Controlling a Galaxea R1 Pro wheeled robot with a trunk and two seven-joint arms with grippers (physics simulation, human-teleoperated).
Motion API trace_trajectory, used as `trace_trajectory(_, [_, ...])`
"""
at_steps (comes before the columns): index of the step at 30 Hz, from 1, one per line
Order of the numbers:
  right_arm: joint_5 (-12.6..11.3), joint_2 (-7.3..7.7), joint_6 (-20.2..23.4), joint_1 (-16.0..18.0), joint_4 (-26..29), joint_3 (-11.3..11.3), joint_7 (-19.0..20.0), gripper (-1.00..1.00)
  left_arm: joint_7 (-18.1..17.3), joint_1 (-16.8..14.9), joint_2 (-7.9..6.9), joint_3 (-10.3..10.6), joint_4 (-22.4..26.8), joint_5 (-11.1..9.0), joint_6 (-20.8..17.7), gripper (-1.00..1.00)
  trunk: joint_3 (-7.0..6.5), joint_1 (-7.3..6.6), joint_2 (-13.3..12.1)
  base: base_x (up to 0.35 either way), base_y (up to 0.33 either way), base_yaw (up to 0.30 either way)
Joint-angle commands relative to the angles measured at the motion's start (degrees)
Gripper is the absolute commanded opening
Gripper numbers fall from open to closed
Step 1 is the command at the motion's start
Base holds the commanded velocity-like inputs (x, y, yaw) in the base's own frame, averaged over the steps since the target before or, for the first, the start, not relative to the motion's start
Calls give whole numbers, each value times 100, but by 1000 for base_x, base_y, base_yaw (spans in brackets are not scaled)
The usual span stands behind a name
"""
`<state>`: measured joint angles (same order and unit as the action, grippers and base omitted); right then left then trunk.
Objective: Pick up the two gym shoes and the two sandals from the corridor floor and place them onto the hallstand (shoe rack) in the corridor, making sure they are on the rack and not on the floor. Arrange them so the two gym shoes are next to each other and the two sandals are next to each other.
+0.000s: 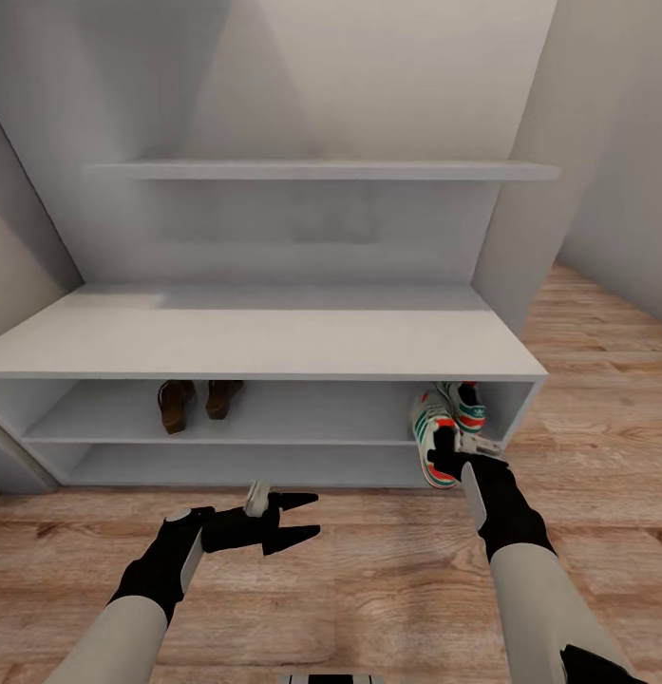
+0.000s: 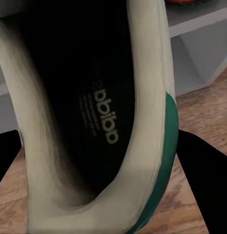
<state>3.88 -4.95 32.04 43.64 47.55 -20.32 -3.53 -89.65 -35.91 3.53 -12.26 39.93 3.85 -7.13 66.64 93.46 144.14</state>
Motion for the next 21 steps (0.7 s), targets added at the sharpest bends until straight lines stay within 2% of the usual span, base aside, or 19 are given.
trace_trajectory(1, [38,-6,30,4,9,-17,10,-100,-35,-3,8,-29,5,41,-60,100,5,-1,2,26,0,0])
trace_trajectory(6, [37,-6,31,0,9,-16,10,-100,-35,-3,8,-31,4,44,-60,100,5,-1,2,193,0,0])
trace_trajectory(12, [35,-6,31,4,9,-17,10,-100,-35,-3,8,-25,2,44,-60,100,5,-1,2,47,0,0])
trace_trajectory(18, [34,-6,31,3,9,-29,10,-100,-35,-3,8,-24,-2,42,-60,100,5,-1,2,264,0,0])
trace_trajectory(21, [34,-6,30,4,9,-39,10,-100,-35,-3,9,-24,-2,38,-60,100,5,-1,2,94,0,0])
